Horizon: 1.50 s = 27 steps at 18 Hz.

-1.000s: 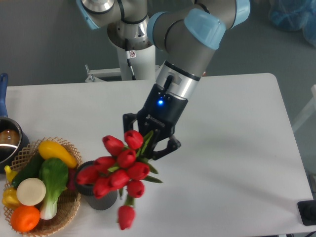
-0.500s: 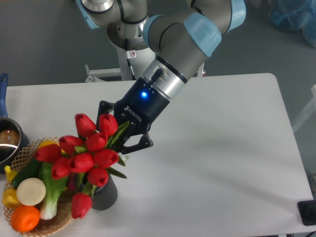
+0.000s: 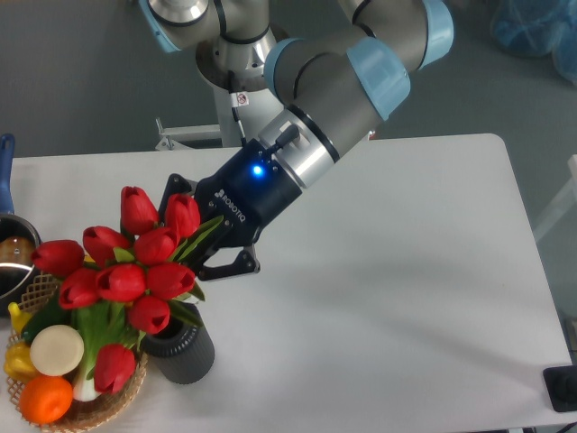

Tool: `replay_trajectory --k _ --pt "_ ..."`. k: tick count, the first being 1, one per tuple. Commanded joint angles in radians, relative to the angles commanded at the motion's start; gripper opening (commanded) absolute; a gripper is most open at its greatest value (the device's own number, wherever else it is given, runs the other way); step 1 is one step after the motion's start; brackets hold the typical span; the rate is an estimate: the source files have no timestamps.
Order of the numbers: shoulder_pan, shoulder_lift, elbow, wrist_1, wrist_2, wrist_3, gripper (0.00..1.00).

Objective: Insert the flowers into the vase
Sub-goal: 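Position the tulip stems above the vase opening and lower them, then push the tulip stems down into the black vase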

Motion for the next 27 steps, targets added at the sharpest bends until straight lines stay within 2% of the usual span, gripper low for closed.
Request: replay_trajectory --k 3,9,12,20,27 --pt "-0.017 -0.032 0.023 0.002 -0.003 -0.002 0.0" --pt "-0.048 -0.045 0.019 0.002 -0.003 -0.002 0.0" --pt "-0.055 -0.046 -0.014 0.002 -0.002 -0.002 0.0" --pt "-0.055 -0.048 -0.044 0.002 0.0 0.0 0.01" --pt "-0.031 -0.057 -0.086 0.018 0.014 0.011 0.03"
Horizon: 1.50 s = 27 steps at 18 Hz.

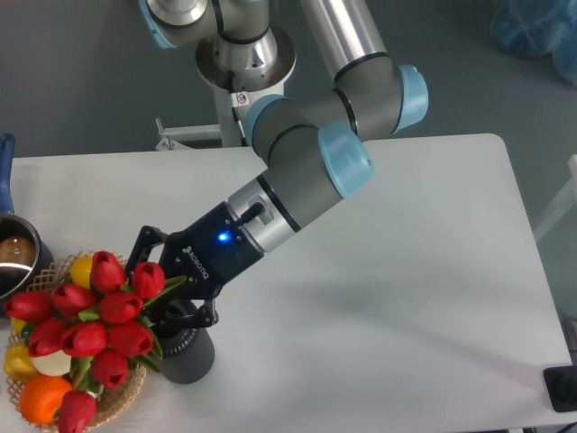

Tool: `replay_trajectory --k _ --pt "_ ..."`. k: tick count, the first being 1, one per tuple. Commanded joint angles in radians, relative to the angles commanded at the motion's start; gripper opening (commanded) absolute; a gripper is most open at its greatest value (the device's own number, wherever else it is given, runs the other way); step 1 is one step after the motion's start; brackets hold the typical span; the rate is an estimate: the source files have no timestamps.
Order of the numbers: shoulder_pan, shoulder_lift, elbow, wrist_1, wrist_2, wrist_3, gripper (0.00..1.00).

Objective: Insert the flowers into the vase
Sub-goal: 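Push the tulip stems down into the black vase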

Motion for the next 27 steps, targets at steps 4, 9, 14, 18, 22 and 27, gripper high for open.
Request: replay_trajectory --k 4,9,14,18,22,27 --pt "0.017 -0.009 -0.012 0.005 0.008 0.017 0.04" --pt "0.017 -0.009 -0.069 0.006 0.058 0.1 0.04" --pt "0.017 0.0 -0.1 0.006 0.072 0.112 0.08" --pt "0.018 0.009 -0.135 0.006 0.087 0.115 0.09" --pt "0.018 0.017 -0.155 0.006 0.097 0.115 0.11" --pt "0.018 0.028 -0.179 0.008 0.098 0.118 0.17"
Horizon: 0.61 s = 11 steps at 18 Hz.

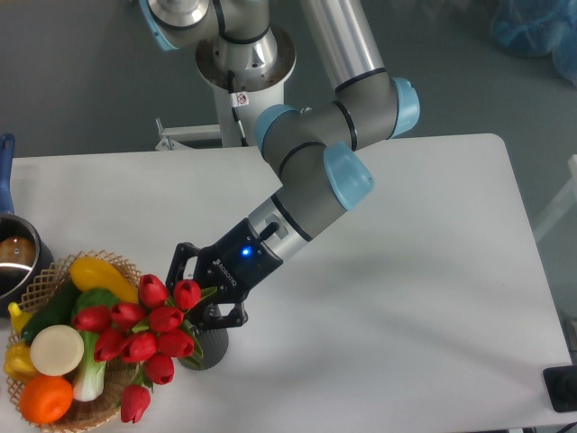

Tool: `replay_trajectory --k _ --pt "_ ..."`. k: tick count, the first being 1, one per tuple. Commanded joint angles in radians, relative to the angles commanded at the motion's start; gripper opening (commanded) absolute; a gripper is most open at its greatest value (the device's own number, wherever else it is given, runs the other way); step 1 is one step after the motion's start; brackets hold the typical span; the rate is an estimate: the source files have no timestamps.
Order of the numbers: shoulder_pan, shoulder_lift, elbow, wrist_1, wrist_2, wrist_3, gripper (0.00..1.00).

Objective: Insert the flowers into the vase
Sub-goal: 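Push the tulip stems down into the black vase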

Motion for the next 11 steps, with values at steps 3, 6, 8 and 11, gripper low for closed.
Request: replay_trajectory --k 3,6,8,11 --pt "0.0 0.002 -0.006 0.0 0.012 0.0 0.2" --pt "0.002 0.003 -0.012 0.002 0.012 0.002 0.27" --pt "0.003 0.005 -0.031 0.002 0.012 0.032 0.34" --pt "0.014 0.02 -0.08 0.002 0.014 0.103 0.44"
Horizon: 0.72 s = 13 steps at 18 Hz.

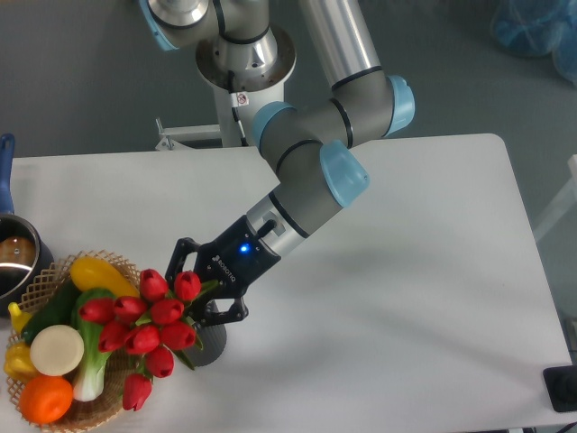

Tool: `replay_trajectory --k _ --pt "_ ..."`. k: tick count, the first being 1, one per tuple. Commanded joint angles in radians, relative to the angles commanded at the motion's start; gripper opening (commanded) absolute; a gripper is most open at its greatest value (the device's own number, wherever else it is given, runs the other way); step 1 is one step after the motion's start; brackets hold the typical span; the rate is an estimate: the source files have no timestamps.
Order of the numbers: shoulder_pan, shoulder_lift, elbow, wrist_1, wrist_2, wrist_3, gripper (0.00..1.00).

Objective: Insert the flowers into the vase
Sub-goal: 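Push the tulip stems down into the black vase, then open the gripper and lift it away from the tulips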

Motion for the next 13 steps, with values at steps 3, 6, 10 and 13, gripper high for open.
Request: replay_trajectory --k 3,6,10,13 --pt "0.028 0.029 -0.041 0.0 -0.002 0.028 0.74" --pt "0.044 0.051 -0.061 -0.002 -0.002 0.026 1.0" --pt "0.075 0.074 -0.089 -0.003 0.0 0.028 1.0" --pt "0.097 0.091 -0.104 -0.005 0.002 0.029 1.0"
